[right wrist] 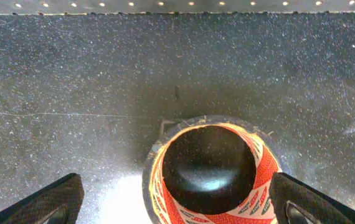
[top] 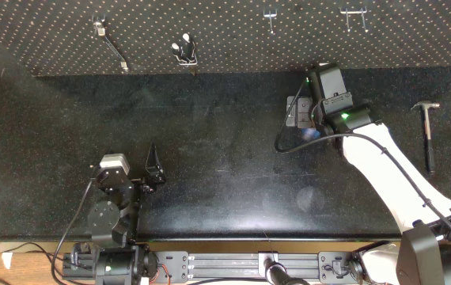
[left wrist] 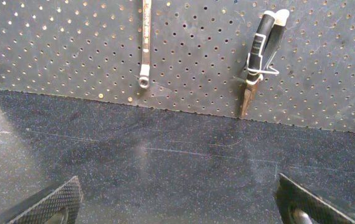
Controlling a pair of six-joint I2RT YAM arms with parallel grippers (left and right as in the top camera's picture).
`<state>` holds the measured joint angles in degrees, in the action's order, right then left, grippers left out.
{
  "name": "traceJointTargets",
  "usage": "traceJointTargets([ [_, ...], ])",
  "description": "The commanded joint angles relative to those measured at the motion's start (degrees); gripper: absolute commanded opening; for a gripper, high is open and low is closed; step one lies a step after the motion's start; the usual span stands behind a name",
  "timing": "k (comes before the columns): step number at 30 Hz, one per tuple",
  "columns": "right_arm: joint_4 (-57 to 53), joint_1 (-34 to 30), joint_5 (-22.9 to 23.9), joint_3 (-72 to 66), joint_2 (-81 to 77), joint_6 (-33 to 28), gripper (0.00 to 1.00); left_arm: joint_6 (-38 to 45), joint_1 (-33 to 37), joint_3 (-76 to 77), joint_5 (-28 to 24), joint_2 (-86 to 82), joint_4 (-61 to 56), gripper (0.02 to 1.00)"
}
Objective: Place Tools Onto Pegboard
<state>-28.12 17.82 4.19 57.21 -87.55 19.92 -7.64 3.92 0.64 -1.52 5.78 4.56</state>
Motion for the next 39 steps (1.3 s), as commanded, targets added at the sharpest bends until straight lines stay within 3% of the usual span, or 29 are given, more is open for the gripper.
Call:
traceJointTargets([
  [1, 1.0, 1.6, -0.3, 1.2, -2.7, -1.8, 0.976, -0.5, -0.2, -0.3, 0.5, -0.1, 0.0, 0.996],
  [19, -1.1, 2.4, -0.3, 1.2, -7.6, 0.5, 0.987, -0.5, -0.2, -0.3, 0.5, -0.1, 0.0, 0.996],
  [20, -1.1, 2.4, -0.3, 1.2, -8.1, 0.6, 0.945, -0.5, -0.2, -0.3, 0.5, -0.1, 0.0, 0.996],
  [22, -1.1, 2.4, -0.3, 1.2, -8.3, 0.5, 0.617, -0.5, -0.2, -0.3, 0.5, -0.1, 0.0, 0.996],
  [27, -0.9, 2.4, -0.3, 1.2, -8.3, 0.5, 0.110, -0.5, -0.2, -0.3, 0.5, -0.1, 0.0, 0.996],
  [30, -1.0, 2.4, -1.1, 1.2, -8.2, 0.6, 0.077, -0.5, -0.2, -0.3, 0.5, -0.1, 0.0, 0.996],
  [34, -1.3, 2.4, -6.6, 1.2, -5.5, 1.3, 0.073, -0.5, -0.2, -0.3, 0.5, -0.1, 0.0, 0.996],
  [39, -0.7, 2.5, -6.4, 1.2, 10.5, 1.4, 0.073, -0.5, -0.2, -0.3, 0.5, -0.1, 0.0, 0.996],
])
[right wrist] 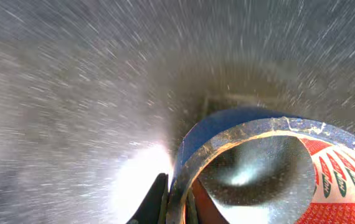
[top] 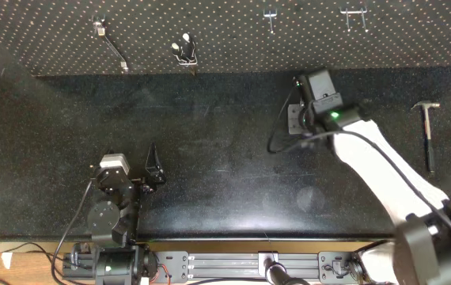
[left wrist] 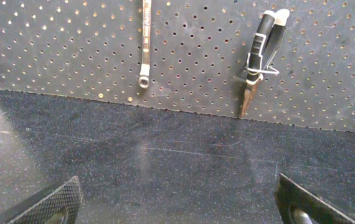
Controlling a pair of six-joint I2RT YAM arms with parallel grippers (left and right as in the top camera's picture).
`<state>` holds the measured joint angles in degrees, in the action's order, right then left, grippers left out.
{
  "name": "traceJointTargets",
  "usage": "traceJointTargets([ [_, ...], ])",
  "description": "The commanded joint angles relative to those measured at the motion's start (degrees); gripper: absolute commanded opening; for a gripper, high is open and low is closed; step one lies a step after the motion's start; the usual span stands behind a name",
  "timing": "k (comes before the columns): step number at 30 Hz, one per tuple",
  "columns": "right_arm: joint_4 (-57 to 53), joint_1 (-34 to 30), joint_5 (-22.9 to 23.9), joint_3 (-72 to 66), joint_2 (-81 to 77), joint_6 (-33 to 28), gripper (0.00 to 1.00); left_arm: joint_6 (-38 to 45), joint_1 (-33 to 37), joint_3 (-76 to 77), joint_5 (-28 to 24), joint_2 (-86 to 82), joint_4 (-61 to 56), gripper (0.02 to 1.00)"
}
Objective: Place Tools Onto Pegboard
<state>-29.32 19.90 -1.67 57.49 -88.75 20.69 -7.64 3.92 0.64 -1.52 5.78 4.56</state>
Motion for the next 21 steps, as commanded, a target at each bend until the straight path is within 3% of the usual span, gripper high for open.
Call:
traceJointTargets([
  [1, 0.7, 0.4, -0.5, 0.9, 14.0, 0.7, 0.075, -0.5, -0.2, -0.3, 0.5, -0.1, 0.0, 0.996],
  [8, 10.6, 2.8, 0.4, 0.9, 19.0, 3.7, 0.077, -0.5, -0.2, -0.3, 0.5, -0.1, 0.0, 0.996],
  [16, 24.5, 12.8, 15.5, 0.9, 18.8, -3.6, 0.075, -0.5, -0.2, -0.3, 0.5, -0.1, 0.0, 0.998],
  [21, 32.6, 13.7, 17.4, 0.9, 14.5, -6.5, 0.075, -0.5, -0.2, -0.3, 0.5, -0.1, 0.0, 0.996],
])
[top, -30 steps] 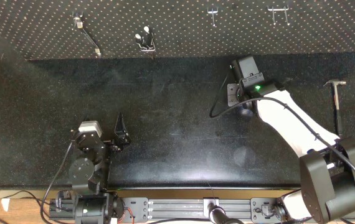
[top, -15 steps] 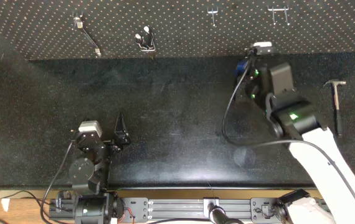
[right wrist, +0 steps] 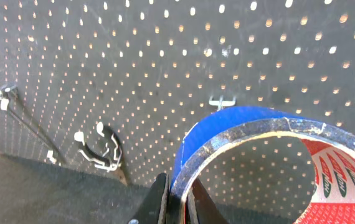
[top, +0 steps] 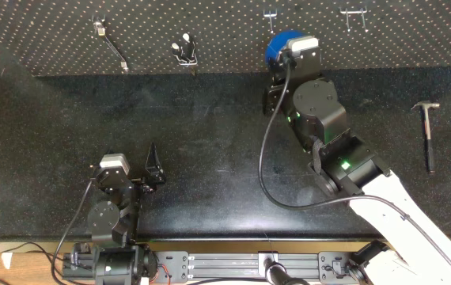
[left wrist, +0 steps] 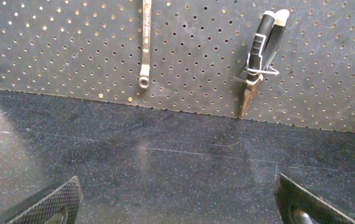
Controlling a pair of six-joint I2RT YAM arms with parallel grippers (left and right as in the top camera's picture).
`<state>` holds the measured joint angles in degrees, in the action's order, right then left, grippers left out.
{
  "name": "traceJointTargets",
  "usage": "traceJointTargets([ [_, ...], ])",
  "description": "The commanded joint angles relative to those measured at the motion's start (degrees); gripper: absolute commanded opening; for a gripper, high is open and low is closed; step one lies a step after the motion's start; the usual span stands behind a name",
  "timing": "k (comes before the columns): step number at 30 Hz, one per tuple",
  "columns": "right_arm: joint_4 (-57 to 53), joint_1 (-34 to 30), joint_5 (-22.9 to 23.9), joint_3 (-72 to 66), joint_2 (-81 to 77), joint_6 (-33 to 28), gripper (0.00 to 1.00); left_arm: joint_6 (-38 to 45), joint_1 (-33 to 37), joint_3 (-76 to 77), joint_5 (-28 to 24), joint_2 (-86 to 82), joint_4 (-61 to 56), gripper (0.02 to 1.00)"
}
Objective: Place Tools Onto Pegboard
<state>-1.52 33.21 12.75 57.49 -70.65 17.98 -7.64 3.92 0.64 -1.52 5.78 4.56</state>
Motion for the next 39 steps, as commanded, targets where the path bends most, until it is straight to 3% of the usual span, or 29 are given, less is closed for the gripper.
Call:
traceJointTargets([
  [1, 7.4, 0.4, 3.4, 0.9, -6.2, -4.5, 0.075, -0.5, -0.2, -0.3, 0.5, -0.1, 0.0, 0.996],
  [13, 20.8, -2.1, 4.8, 0.9, -18.5, -6.5, 0.075, -0.5, -0.2, -0.3, 0.5, -0.1, 0.0, 0.996],
  [39, 28.1, -3.5, 4.6, 0.9, -24.2, -6.5, 0.075, -0.5, -0.2, -0.3, 0.5, -0.1, 0.0, 0.996],
])
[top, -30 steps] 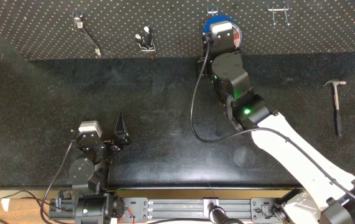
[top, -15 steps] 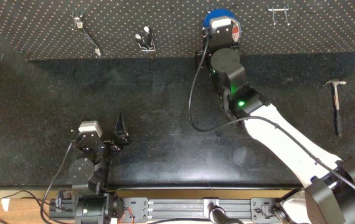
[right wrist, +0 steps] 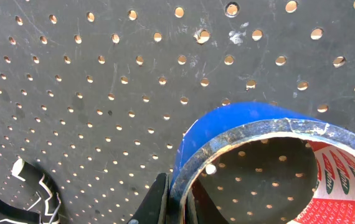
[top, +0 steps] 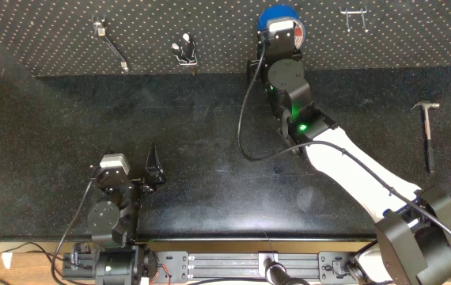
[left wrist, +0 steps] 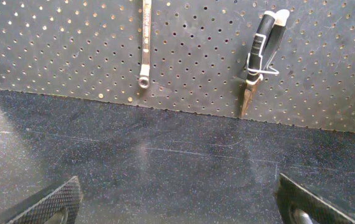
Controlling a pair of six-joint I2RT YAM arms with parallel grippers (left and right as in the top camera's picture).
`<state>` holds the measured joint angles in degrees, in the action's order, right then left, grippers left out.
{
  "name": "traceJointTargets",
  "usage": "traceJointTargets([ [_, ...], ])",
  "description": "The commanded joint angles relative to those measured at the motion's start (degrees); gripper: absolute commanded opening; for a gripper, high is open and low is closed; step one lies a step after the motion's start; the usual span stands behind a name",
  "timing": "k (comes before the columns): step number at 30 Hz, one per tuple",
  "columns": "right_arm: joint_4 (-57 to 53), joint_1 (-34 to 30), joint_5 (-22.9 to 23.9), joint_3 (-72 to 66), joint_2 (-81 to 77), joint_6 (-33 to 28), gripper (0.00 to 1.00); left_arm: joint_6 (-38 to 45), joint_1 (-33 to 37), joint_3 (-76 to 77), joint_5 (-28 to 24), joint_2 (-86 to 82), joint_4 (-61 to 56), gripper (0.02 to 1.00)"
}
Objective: Place Tools Onto Pegboard
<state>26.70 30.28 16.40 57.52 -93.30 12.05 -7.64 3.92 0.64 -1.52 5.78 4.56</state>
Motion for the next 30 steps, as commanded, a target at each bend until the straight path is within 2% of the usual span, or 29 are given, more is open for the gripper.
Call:
traceJointTargets([
  [1, -0.2, -0.7, 1.0, 0.9, -1.8, -0.6, 0.075, -0.5, -0.2, -0.3, 0.5, -0.1, 0.0, 0.996],
  [10, 0.0, -0.9, 0.9, 0.9, -2.2, -0.6, 0.080, -0.5, -0.2, -0.3, 0.5, -0.1, 0.0, 0.993],
  [15, 0.0, -0.8, 0.9, 0.9, -2.2, -0.2, 0.279, -0.5, -0.2, -0.3, 0.5, -0.1, 0.0, 0.996],
  [21, -0.6, 0.1, 0.9, 0.9, -1.4, -0.2, 0.281, -0.5, -0.2, -0.3, 0.5, -0.1, 0.0, 0.996],
  [30, -19.8, 1.8, 1.0, 0.9, 10.3, 1.2, 0.281, -0.5, -0.2, -0.3, 0.5, -0.1, 0.0, 0.996],
])
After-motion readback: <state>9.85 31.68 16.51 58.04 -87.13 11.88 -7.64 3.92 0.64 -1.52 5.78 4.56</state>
